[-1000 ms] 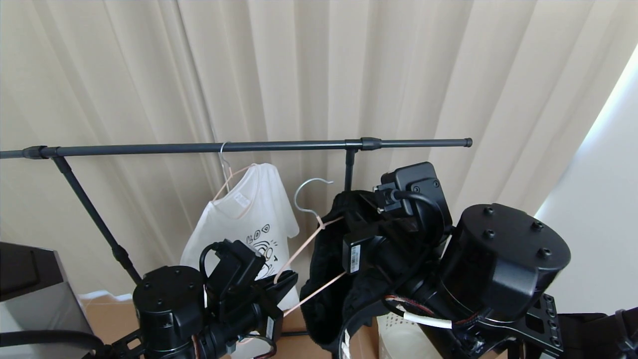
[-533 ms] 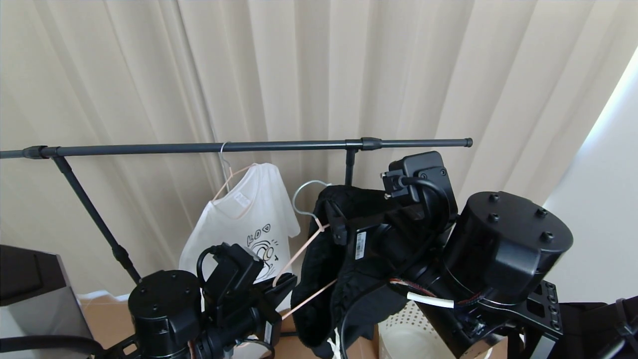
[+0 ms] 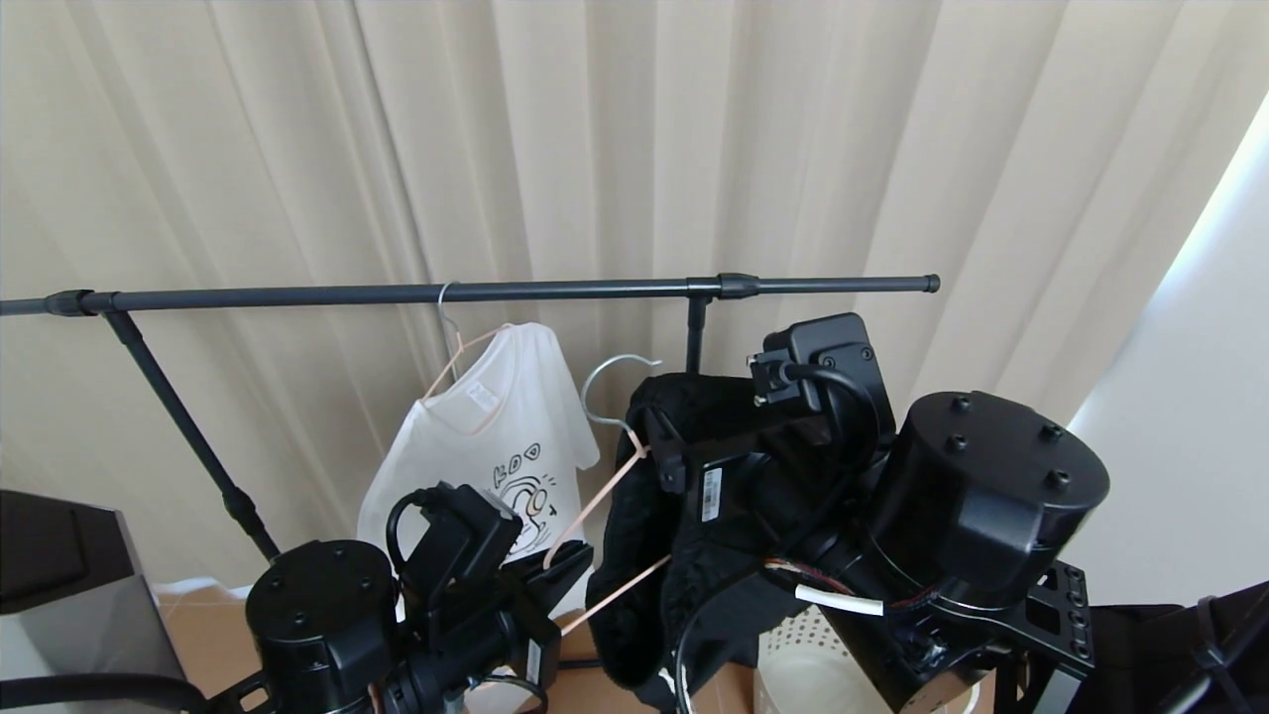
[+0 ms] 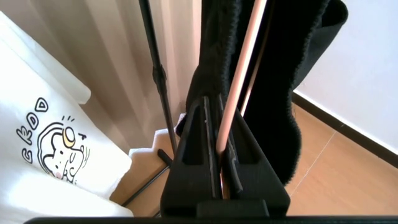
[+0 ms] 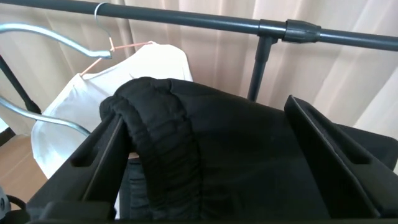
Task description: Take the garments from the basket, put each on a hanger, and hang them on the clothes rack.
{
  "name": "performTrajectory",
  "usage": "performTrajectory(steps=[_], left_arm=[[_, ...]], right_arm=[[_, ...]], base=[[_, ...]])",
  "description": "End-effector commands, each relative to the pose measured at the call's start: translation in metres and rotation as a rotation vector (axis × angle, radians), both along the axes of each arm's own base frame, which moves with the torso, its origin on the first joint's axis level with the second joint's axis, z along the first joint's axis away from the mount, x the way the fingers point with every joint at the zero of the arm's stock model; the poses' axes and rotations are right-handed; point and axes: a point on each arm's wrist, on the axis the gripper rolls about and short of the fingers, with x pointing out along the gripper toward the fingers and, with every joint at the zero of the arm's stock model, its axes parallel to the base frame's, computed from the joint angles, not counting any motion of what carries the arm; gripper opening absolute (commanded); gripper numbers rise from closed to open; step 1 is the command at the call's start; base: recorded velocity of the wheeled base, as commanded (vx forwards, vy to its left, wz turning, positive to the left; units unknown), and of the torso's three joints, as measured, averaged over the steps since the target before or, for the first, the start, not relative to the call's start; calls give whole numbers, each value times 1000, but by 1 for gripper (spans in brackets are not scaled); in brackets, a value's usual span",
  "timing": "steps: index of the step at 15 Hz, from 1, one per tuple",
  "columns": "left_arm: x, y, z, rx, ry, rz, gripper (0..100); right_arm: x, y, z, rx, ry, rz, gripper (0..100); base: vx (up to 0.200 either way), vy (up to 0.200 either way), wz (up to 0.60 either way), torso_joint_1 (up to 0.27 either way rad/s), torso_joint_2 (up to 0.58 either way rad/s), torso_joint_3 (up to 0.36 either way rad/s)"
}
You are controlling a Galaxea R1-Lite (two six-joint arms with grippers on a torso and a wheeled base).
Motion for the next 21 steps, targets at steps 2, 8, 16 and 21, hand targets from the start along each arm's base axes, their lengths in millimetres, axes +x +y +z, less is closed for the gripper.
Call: performTrajectory(steps=[2,8,16,21], left_arm=[[3,1,1,-8,-6,11,0],[13,8,1,-14,-9,59,0],[26,14,4,-45,-20,109,0],[26,17,4,-49,-9,112,0]], right_arm=[[1,2,-6,-16,10,-1,100],[1,1,-5,-16,8,-1,100],[-1,0,-4,-12,6,1,100],[-3,-9,7,16,-15,-1,100]], base=[[0,0,0,0,0,0],[0,0,0,0,0,0],[0,0,0,0,0,0],[0,0,0,0,0,0]])
